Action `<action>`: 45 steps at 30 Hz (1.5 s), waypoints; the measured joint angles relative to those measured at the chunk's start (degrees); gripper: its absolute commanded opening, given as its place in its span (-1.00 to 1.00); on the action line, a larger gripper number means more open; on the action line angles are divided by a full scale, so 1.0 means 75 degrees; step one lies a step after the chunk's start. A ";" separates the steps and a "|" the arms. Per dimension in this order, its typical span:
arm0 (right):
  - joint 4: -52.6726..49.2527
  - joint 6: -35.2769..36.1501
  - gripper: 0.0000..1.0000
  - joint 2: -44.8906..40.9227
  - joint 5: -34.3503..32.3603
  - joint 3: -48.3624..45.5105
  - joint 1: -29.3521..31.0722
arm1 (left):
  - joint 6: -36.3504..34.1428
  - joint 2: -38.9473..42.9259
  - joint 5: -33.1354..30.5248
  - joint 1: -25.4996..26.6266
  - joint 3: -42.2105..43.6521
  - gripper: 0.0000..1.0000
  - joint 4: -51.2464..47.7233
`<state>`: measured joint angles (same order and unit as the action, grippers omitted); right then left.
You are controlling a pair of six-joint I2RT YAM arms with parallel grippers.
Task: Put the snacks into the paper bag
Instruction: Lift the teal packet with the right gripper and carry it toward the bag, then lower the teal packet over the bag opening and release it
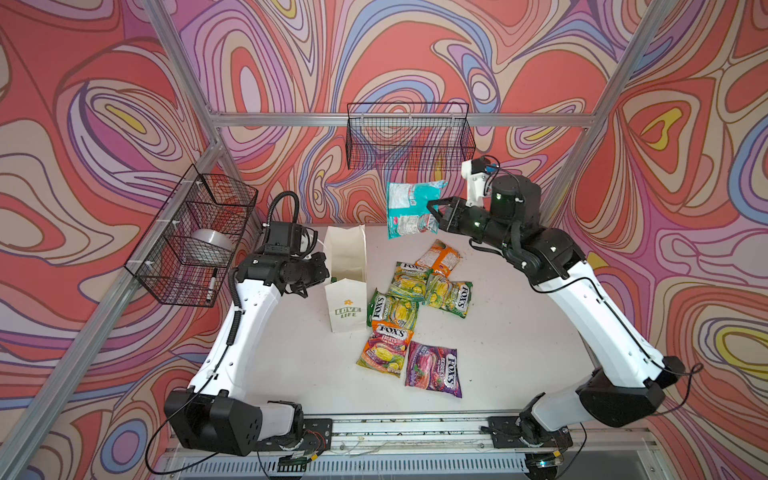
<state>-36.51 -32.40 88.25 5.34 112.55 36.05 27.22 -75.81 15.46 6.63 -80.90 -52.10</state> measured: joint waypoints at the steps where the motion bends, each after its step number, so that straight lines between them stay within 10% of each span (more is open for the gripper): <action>1: -0.0023 0.0038 -1.00 0.0254 0.0000 0.0309 0.0184 | 0.0000 0.0000 0.0000 0.0000 0.0000 -1.00 0.0000; 11: -0.0417 0.0347 -1.00 0.2165 -0.0096 0.2328 0.1329 | 0.0000 0.0000 0.0000 0.0000 0.0000 -1.00 0.0000; 45: -0.2454 0.0580 -1.00 0.4264 -0.2428 0.3631 0.2314 | 0.0003 0.0000 0.0239 -0.0093 0.0003 -1.00 0.0003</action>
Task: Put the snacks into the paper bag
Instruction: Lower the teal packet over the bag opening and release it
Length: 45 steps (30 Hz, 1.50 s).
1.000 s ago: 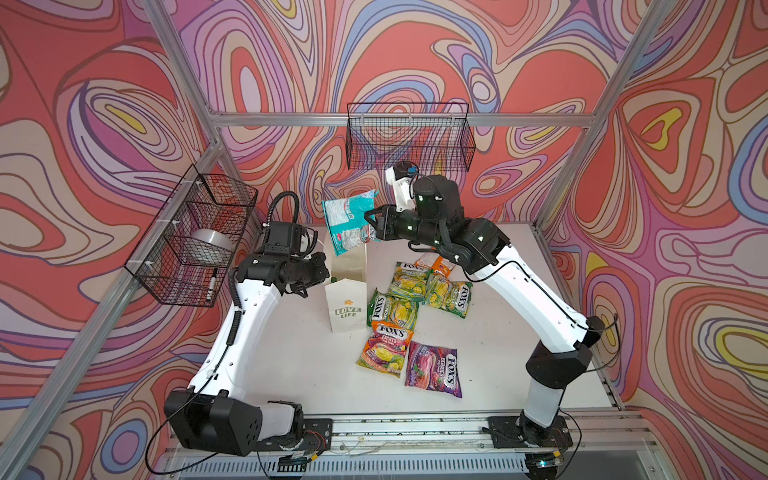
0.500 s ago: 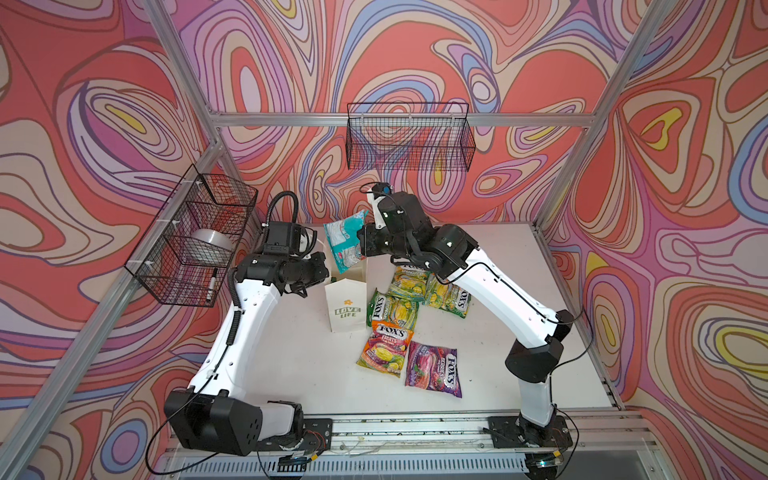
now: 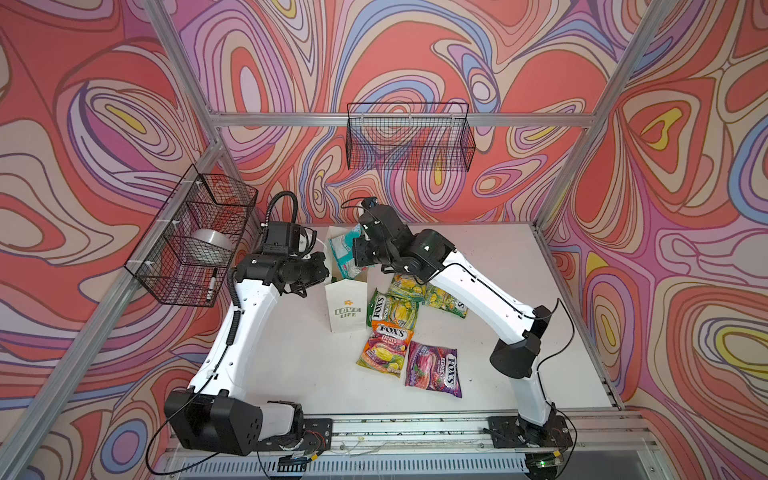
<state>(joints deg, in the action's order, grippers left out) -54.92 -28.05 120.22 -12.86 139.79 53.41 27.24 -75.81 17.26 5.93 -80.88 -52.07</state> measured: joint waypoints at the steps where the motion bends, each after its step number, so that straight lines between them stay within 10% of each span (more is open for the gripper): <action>1: -0.0003 -0.0003 -1.00 0.0047 -0.0003 0.0020 0.0009 | 0.0000 0.0000 0.0017 -0.0003 0.0000 -1.00 0.0000; 7: -0.0015 -0.0006 -1.00 0.0207 -0.0032 0.0070 0.0041 | 0.0003 0.0000 0.0041 -0.0006 0.0006 -1.00 0.0000; 30: 0.0877 0.0224 0.26 0.0041 0.0291 -0.0274 0.0268 | 0.0000 0.0047 0.0041 -0.0006 0.0050 -1.00 0.0000; 39: 0.1233 0.0740 0.90 -0.0947 0.0912 -0.0810 0.0539 | 0.0000 0.0050 0.0026 -0.0006 0.0055 -1.00 0.0000; 45: 0.1816 0.1055 0.97 -0.2378 0.1399 -0.2043 0.0624 | 0.0000 0.0050 0.0006 -0.0006 0.0055 -1.00 0.0000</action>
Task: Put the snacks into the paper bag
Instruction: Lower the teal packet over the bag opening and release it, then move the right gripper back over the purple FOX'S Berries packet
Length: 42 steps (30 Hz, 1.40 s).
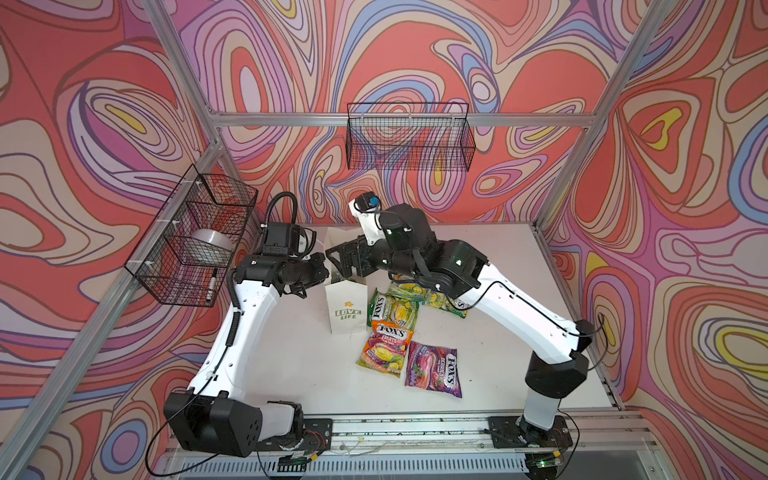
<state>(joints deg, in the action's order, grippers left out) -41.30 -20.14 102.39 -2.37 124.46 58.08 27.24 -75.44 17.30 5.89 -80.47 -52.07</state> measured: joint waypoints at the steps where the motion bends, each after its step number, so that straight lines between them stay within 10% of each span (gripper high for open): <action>1: 0.0055 0.0029 0.97 -0.0265 -0.0012 -0.0236 0.0012 | 0.0000 0.0000 -0.0003 0.0000 0.0000 -1.00 0.0000; 21: -0.1183 -0.0950 0.97 -0.3212 -0.1990 -0.4590 -0.0189 | -0.0003 0.0000 -0.0117 0.0000 0.0000 -1.00 -0.0003; 42: 0.0108 -0.4290 0.97 -0.5336 0.0813 -1.1529 -0.1708 | -0.0003 -0.0003 -0.0230 -0.0003 0.0000 -1.00 -0.0026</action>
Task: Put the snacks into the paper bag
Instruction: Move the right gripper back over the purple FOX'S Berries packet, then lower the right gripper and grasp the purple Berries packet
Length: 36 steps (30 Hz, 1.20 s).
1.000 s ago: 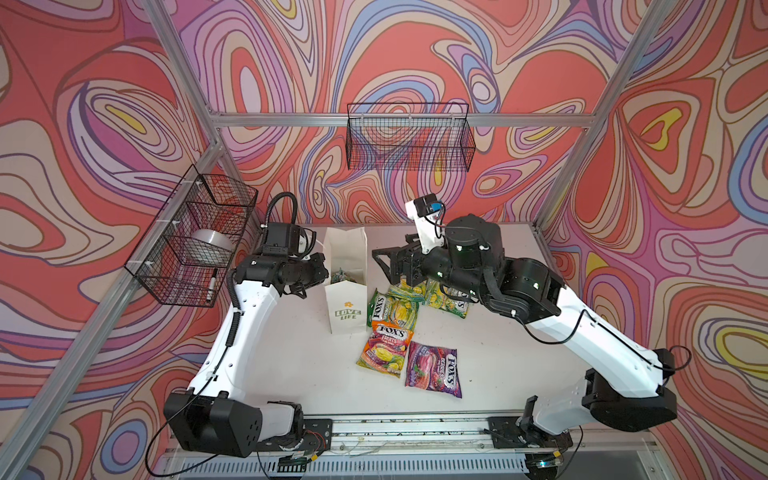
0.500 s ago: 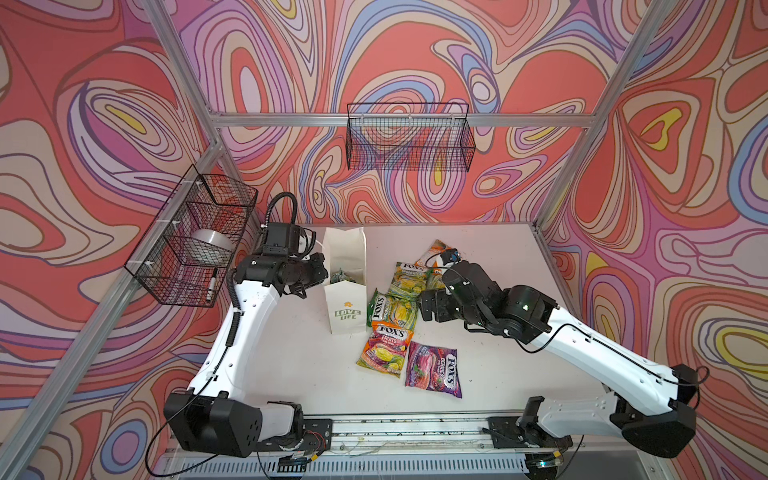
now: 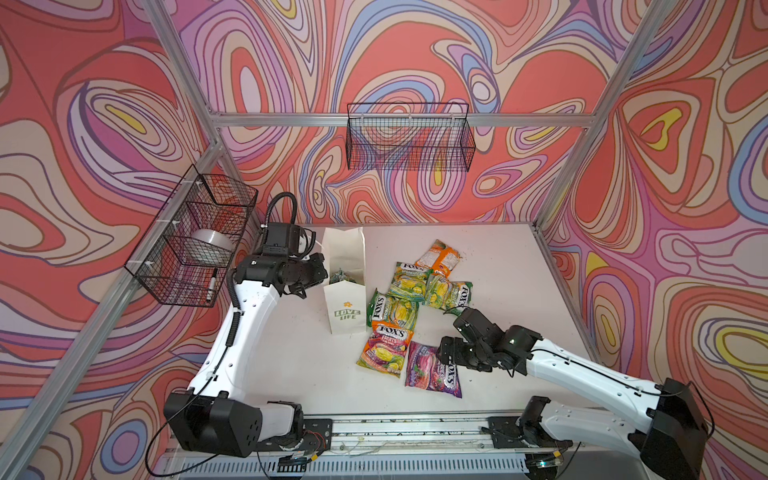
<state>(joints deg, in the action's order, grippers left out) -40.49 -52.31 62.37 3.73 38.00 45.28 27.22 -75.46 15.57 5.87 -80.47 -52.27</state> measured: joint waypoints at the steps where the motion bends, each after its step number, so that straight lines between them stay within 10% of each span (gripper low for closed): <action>1: 0.0122 -0.0143 0.97 -0.0050 0.0122 -0.0213 0.0000 | 0.0000 0.0000 0.0003 0.0000 0.0000 -1.00 0.0000; 36: 0.0909 -0.0787 0.68 0.1938 -0.0379 -0.0093 0.1029 | 0.0000 0.0000 0.0003 -0.0032 0.0000 -1.00 -0.0023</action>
<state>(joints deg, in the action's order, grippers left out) -33.67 -58.22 76.90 0.89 37.30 52.99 27.22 -75.46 15.59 5.63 -80.47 -52.45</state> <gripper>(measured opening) 0.864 0.048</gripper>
